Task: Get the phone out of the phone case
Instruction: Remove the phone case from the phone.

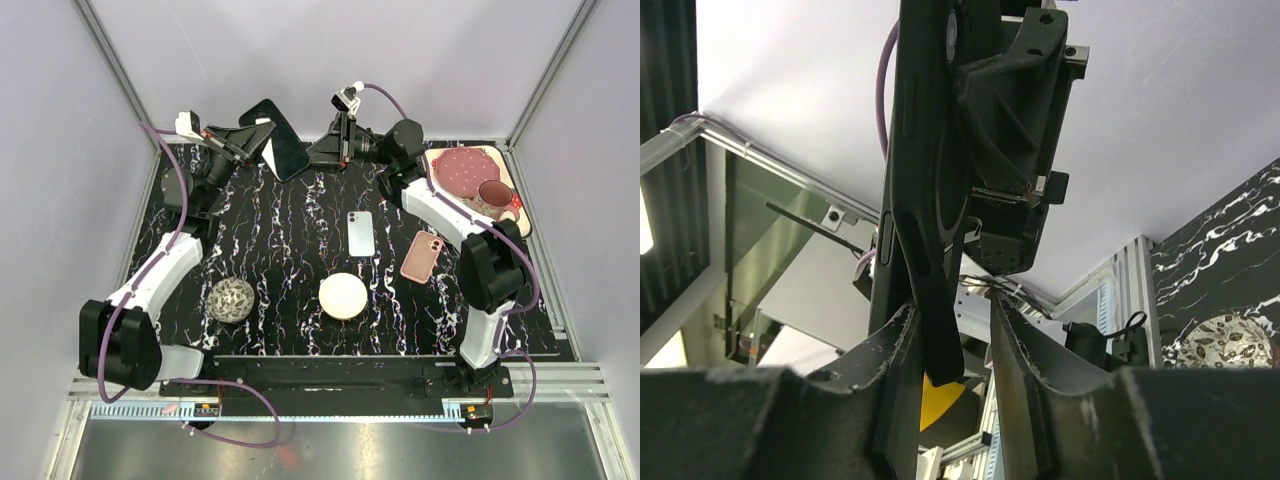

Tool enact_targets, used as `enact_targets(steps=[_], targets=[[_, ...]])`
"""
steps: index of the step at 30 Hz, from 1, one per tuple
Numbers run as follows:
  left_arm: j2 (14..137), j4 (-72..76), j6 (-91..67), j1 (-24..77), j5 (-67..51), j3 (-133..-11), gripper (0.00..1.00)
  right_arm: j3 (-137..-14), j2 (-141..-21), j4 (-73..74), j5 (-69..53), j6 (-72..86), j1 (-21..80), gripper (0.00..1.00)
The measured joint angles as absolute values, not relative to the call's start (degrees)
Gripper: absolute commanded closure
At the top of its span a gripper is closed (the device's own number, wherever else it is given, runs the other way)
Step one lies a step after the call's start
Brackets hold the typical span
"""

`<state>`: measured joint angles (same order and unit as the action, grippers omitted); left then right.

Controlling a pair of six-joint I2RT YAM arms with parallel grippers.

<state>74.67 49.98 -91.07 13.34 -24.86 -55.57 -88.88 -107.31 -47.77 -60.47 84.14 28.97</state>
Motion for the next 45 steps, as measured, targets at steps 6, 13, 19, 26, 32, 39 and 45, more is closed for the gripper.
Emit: enact_targets(steps=[6, 13, 19, 26, 32, 39, 45], targets=[[76.71, 50.06, -90.98, 13.52, -24.27, -55.59, 1.00, -89.60, -110.93, -53.78, -61.25, 89.14, 28.86, 0.69], [77.69, 49.95, -89.67, 14.35, -23.73, -57.74, 1.00, -92.31, -112.29, -56.99, -62.61, 90.94, 28.86, 1.00], [78.22, 49.50, -89.08, 14.63, -23.42, -58.41, 1.00, -92.33, -112.25, -56.60, -62.74, 88.14, 28.71, 1.00], [79.26, 42.02, -82.59, 15.90, -25.69, -60.53, 0.24, -88.64, -104.62, -30.70, -57.60, 69.34, 27.16, 1.00], [79.64, 35.14, -77.41, 19.57, -32.16, -61.47, 0.01, -86.32, -100.82, -13.32, -51.72, 58.63, 25.85, 1.00], [78.61, 21.47, -70.78, 17.80, -36.69, -61.28, 0.01, -86.17, -98.13, 1.23, -43.44, 46.96, 25.76, 1.00], [70.06, 8.82, -61.98, 11.53, -36.67, -58.78, 0.01, -88.79, -97.25, 14.83, -29.12, 36.16, 25.10, 1.00]])
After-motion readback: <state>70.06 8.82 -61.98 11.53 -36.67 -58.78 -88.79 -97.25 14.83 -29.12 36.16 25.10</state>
